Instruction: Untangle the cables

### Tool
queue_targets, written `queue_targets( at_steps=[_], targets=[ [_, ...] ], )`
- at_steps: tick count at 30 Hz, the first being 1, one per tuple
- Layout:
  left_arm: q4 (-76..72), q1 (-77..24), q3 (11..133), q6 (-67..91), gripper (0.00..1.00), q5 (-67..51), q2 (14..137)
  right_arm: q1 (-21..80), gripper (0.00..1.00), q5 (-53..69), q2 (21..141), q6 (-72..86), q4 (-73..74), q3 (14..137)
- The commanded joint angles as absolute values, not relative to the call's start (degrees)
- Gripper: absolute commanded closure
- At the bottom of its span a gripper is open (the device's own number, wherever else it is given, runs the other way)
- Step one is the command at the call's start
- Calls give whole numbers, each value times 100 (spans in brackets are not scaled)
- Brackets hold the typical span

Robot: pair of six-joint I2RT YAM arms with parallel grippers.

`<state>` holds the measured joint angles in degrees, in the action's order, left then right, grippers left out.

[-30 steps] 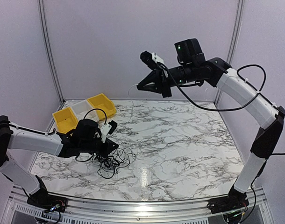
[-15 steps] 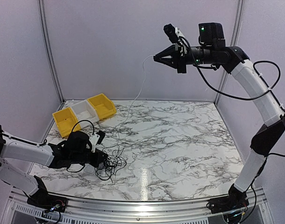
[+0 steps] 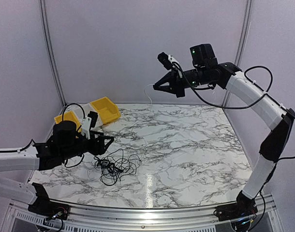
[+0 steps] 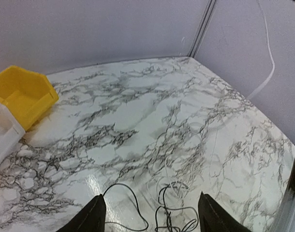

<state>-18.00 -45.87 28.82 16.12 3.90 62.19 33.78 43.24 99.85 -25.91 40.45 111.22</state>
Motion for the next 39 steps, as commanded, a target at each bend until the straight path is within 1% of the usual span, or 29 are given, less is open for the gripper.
queue_targets(
  at_steps=[1, 6, 9, 11, 14, 15, 18, 20, 22, 25, 29, 30, 31, 32, 34, 35, 37, 39],
  targets=[
    [-1903, -4618, 3557, 1032, 31, 260, 6190, 3626, 100, 4383, 9897, -2557, 3814, 11144],
    [-1879, -4631, 4395, 440, 29, -604, 6923, 3835, 100, 4326, 10037, -2610, 3892, 11348],
    [-1461, -4636, 4824, 52, 29, -1199, 7351, 3926, 100, 4298, 10070, -2603, 3916, 11406],
    [-1076, -4640, 5124, -287, 29, -1085, 7652, 3975, 100, 4298, 10079, -2608, 3944, 11397],
    [-1037, -4635, 5310, -454, 30, -1063, 7951, 4032, 100, 4298, 10102, -2619, 3978, 11379],
    [-1066, -4636, 5364, -469, 34, -1003, 8034, 4043, 100, 4298, 10105, -2619, 3975, 11377],
    [-1056, -4636, 5530, -572, 50, -1074, 8239, 4062, 100, 4293, 10141, -2610, 3960, 11389],
    [-1094, -4640, 5552, -595, 57, -1120, 8265, 4061, 100, 4274, 10164, -2603, 3945, 11387],
    [-1123, -4634, 5502, -618, 60, -1181, 8215, 4064, 100, 4249, 10177, -2602, 3946, 11381],
    [-1111, -4641, 5380, -627, 58, -1136, 8080, 4062, 100, 4224, 10199, -2610, 3924, 11364],
    [-993, -4632, 5171, -575, 61, -773, 7761, 4065, 100, 4228, 10237, -2597, 3910, 11363],
    [-937, -4629, 5127, -529, 60, -487, 7670, 4064, 100, 4215, 10247, -2601, 3908, 11361],
    [-905, -4631, 5065, -468, 54, -147, 7553, 4061, 100, 4214, 10248, -2601, 3907, 11362],
    [-895, -4632, 4988, -385, 46, 281, 7416, 4066, 100, 4214, 10246, -2602, 3908, 11362],
    [-920, -4626, 4828, -115, 26, 1055, 7128, 4063, 100, 4198, 10253, -2601, 3903, 11343],
    [-929, -4627, 4740, -57, 22, 1218, 7005, 4065, 100, 4186, 10253, -2609, 3895, 11333],
    [-983, -4632, 4567, -283, 21, 684, 6768, 4067, 100, 4175, 10254, -2606, 3891, 11325],
    [-1027, -4636, 4425, -393, 22, 79, 6640, 4067, 100, 4175, 10265, -2605, 3883, 11319]
  ],
)
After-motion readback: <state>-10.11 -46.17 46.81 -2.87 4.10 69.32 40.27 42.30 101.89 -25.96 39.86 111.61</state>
